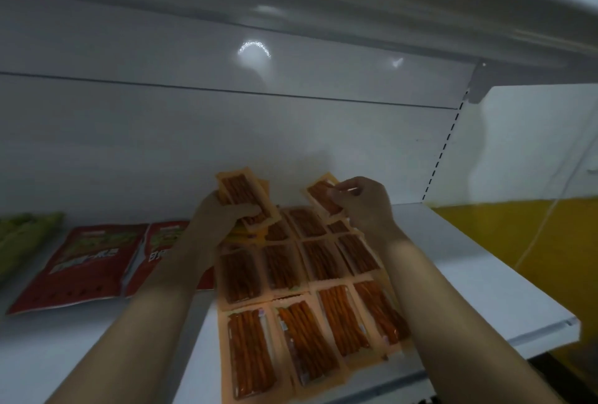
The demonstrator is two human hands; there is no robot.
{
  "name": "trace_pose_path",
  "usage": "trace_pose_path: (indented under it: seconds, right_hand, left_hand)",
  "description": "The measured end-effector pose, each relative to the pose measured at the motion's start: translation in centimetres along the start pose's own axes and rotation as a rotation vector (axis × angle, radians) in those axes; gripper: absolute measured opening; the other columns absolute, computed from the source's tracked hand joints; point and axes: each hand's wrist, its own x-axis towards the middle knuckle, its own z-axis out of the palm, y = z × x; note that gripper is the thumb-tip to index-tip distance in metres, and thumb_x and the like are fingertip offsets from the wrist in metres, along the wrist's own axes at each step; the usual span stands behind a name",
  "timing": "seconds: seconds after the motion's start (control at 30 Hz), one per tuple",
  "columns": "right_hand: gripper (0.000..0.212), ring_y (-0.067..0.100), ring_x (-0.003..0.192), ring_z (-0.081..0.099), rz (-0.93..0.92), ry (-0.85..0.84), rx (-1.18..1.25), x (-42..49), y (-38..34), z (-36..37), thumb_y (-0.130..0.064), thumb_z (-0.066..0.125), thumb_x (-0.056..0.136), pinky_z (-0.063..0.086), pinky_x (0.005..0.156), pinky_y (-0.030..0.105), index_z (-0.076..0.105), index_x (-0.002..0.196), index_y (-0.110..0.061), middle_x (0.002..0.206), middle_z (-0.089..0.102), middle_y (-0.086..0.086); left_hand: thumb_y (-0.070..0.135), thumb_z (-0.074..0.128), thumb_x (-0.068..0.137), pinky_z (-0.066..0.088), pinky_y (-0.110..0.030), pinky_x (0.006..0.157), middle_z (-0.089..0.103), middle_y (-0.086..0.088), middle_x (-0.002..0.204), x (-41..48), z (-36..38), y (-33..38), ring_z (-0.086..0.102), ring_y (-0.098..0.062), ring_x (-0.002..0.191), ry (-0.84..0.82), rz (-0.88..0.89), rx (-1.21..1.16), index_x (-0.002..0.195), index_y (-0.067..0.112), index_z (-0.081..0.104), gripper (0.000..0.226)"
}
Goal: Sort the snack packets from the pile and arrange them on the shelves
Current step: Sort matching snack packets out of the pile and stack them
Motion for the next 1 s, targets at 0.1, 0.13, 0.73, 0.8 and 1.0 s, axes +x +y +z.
trace_pose_path:
  seconds: [0.1, 0.13, 0.73, 0.8, 1.0]
  right_hand:
    - [0.014, 0.027, 0.062, 0.07, 0.057, -0.115, -0.071, 1.5, 0.8, 1.6, -0.016, 0.078, 0.082, 0.056, 0.054, 0.036, 0.065, 0.085, -0.016, 0.082, 0.071, 0.012]
    - [0.014, 0.026, 0.058, 0.07, 0.078, -0.16, -0.108, 1.8, 0.9, 1.9, -0.013, 0.077, 0.082, 0.057, 0.052, 0.035, 0.064, 0.087, -0.014, 0.082, 0.071, 0.012]
    - [0.022, 0.025, 0.082, 0.069, 0.116, -0.171, -0.085, 2.7, -0.6, 7.2, -0.017, 0.086, 0.071, 0.056, 0.073, 0.036, 0.065, 0.065, -0.016, 0.078, 0.07, 0.006]
    - [0.025, 0.028, 0.083, 0.07, 0.109, -0.183, -0.075, 2.3, -0.9, 8.2, -0.02, 0.087, 0.071, 0.058, 0.076, 0.041, 0.063, 0.063, -0.018, 0.079, 0.071, 0.008]
    - [0.026, 0.016, 0.055, 0.058, 0.123, -0.273, -0.142, 1.3, -0.6, 9.9, -0.017, 0.085, 0.075, 0.046, 0.052, 0.028, 0.061, 0.063, -0.017, 0.064, 0.063, 0.003]
  left_hand:
    - [-0.003, 0.07, 0.081, 0.053, -0.029, 0.043, 0.071, -0.02, 0.086, 0.2, -0.2, -0.6, 0.068, -0.023, 0.054, -0.028, -0.027, -0.001, 0.102, 0.006, 0.07, 0.023]
    - [-0.001, 0.071, 0.081, 0.052, -0.028, 0.042, 0.072, -0.018, 0.083, 0.2, -0.3, -0.8, 0.067, -0.023, 0.054, -0.048, -0.036, 0.005, 0.102, 0.007, 0.071, 0.022]
    - [0.008, 0.075, 0.08, 0.048, -0.023, 0.041, 0.071, -0.01, 0.07, -0.1, -4.6, 0.1, 0.065, -0.019, 0.05, -0.045, -0.053, 0.057, 0.101, 0.007, 0.073, 0.022]
    - [0.008, 0.073, 0.082, 0.046, -0.021, 0.04, 0.068, -0.005, 0.061, -0.3, -4.9, 0.2, 0.062, -0.015, 0.045, -0.013, -0.068, 0.065, 0.094, 0.009, 0.071, 0.011]
    - [0.011, 0.072, 0.085, 0.052, -0.024, 0.051, 0.071, -0.002, 0.065, -0.5, -5.9, 0.7, 0.065, -0.015, 0.052, -0.012, -0.061, 0.027, 0.085, 0.017, 0.071, 0.006]
